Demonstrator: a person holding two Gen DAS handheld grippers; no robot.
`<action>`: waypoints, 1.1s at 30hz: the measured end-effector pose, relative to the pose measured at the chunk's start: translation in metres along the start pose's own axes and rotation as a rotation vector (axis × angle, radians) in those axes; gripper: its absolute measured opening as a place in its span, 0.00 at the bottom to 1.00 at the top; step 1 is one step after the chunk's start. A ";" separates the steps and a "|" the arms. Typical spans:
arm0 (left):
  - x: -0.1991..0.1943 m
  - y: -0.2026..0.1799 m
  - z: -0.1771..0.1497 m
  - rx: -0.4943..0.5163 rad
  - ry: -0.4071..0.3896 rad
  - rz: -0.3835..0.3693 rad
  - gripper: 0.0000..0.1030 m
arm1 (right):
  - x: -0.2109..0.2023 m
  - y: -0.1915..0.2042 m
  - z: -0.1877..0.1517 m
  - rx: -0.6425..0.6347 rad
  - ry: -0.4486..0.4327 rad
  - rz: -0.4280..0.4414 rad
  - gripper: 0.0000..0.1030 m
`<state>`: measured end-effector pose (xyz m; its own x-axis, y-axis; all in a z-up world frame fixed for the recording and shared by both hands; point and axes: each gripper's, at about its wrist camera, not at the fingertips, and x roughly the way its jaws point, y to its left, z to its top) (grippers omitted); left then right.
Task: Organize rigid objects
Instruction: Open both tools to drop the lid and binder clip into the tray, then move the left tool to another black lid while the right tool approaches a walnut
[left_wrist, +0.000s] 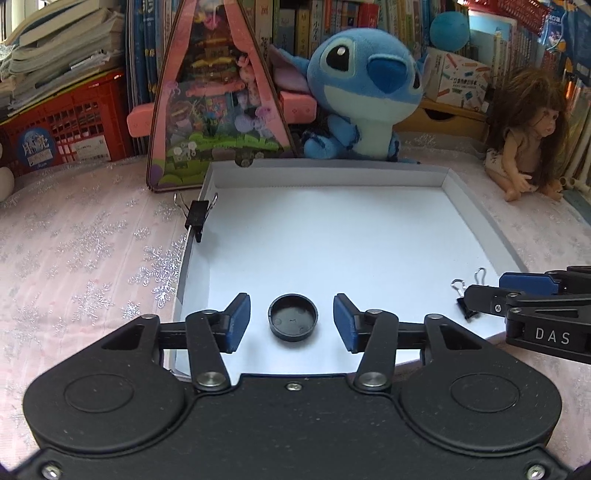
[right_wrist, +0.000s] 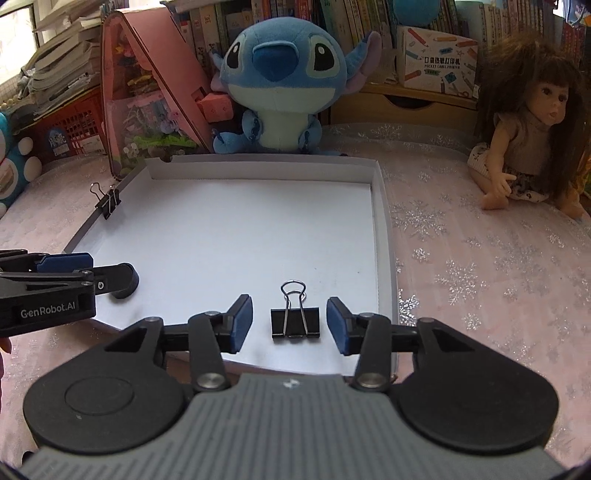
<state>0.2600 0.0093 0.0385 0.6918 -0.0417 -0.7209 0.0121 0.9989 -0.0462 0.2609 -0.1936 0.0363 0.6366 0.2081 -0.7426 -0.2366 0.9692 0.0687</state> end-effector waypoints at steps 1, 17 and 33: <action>-0.007 0.000 -0.001 0.002 -0.014 -0.009 0.51 | -0.005 0.000 -0.001 -0.003 -0.015 0.001 0.62; -0.101 0.021 -0.094 0.006 -0.191 -0.096 0.74 | -0.085 -0.008 -0.075 -0.031 -0.265 0.042 0.80; -0.147 0.027 -0.183 0.072 -0.270 -0.086 0.74 | -0.119 -0.009 -0.162 -0.124 -0.373 -0.030 0.81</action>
<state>0.0267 0.0384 0.0171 0.8528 -0.1281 -0.5062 0.1236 0.9914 -0.0427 0.0683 -0.2479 0.0161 0.8624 0.2355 -0.4481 -0.2862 0.9570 -0.0478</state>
